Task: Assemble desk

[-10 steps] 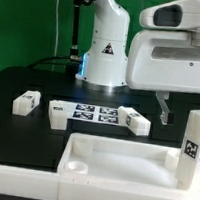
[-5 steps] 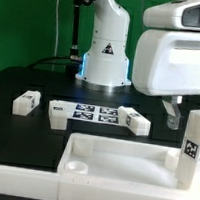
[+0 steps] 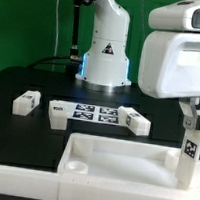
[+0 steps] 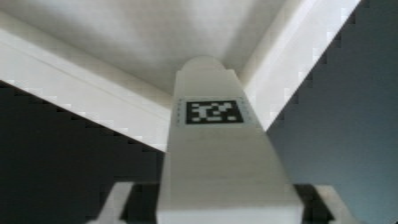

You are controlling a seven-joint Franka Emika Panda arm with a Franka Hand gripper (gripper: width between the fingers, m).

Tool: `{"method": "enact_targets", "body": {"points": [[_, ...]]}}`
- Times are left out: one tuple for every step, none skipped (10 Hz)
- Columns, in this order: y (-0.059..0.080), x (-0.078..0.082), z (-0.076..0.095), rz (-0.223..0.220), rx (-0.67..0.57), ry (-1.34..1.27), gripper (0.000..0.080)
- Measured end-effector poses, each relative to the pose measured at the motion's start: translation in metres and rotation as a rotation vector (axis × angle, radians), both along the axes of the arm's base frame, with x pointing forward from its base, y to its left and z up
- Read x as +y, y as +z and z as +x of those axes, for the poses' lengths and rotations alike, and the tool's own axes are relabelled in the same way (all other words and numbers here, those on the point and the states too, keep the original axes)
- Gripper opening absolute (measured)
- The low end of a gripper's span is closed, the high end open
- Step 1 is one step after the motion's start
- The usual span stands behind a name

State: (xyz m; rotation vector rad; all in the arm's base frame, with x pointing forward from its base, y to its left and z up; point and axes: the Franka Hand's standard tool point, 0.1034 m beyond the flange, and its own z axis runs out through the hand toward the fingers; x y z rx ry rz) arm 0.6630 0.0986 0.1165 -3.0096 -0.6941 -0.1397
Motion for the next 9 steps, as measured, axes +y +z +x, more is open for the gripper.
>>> {"method": "enact_targets", "body": {"points": [[0.0000, 0.0000, 0.0000, 0.000, 0.000, -0.004, 0.0288], [0.0000, -0.0001, 0.0000, 0.002, 0.001, -0.019, 0.0288], [0.0000, -0.0001, 0.0000, 0.002, 0.001, -0.020, 0.0288], [-0.0002, -0.0017, 0.0005, 0.022, 0.009, -0.145, 0.0288], [-0.0004, -0.0028, 0.0009, 0.036, 0.015, -0.240, 0.0288], [-0.0006, -0.0042, 0.0012, 0.047, 0.022, -0.345, 0.0288], [-0.0007, -0.0055, 0.0016, 0.059, 0.029, -0.442, 0.0288], [-0.0009, -0.0073, 0.0020, 0.078, 0.037, -0.539, 0.0288], [-0.0009, -0.0090, 0.0022, 0.091, 0.045, -0.649, 0.0289]]}}
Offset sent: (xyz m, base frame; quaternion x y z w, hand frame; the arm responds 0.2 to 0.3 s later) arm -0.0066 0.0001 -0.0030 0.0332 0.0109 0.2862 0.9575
